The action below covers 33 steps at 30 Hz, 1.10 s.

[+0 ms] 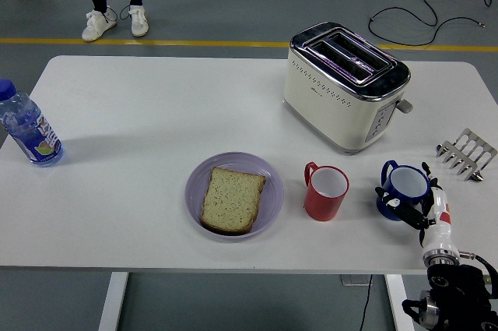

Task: Pick up the cup,pour liquid into bread,place the cup on the desk

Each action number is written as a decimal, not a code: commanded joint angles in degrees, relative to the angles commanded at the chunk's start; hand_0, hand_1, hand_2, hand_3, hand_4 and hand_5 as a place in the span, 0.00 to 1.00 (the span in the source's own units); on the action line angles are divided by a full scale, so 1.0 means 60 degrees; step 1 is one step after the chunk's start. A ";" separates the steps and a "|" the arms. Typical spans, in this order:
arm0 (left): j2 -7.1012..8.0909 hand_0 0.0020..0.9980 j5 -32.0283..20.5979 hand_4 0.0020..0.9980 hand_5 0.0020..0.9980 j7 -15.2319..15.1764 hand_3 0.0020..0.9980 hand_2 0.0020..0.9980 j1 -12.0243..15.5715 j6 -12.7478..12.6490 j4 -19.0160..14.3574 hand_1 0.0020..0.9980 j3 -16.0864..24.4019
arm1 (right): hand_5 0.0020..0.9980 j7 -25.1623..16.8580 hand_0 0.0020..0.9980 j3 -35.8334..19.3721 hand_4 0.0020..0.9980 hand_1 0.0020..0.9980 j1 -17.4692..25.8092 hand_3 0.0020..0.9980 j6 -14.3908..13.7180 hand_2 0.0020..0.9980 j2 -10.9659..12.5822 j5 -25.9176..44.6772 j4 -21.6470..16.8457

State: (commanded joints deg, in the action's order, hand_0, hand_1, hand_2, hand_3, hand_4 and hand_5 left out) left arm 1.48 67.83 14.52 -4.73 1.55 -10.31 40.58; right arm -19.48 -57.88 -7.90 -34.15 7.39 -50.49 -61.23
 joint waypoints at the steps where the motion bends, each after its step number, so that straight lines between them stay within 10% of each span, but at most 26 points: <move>1: -0.0001 0.66 -0.0002 0.34 0.93 -0.0002 0.61 0.71 0.0000 -0.0001 0.0000 0.69 -0.0004 | 0.12 -0.0013 0.81 0.0010 0.96 0.75 -0.0004 0.85 -0.0002 0.81 -0.0001 0.0018 0.0014; 33: 0.0011 0.66 0.0111 0.34 0.93 0.0003 0.61 0.71 0.0020 -0.0019 0.0000 0.69 0.0129 | 0.05 -0.1336 0.44 -0.0126 0.78 0.47 0.0067 0.56 -0.0471 0.55 0.0094 0.1233 -0.0378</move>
State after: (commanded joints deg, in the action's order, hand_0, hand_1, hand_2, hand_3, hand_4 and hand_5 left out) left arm 1.55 68.50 14.54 -4.61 1.43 -10.31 41.35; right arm -27.50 -58.63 -7.50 -36.98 7.95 -43.09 -63.50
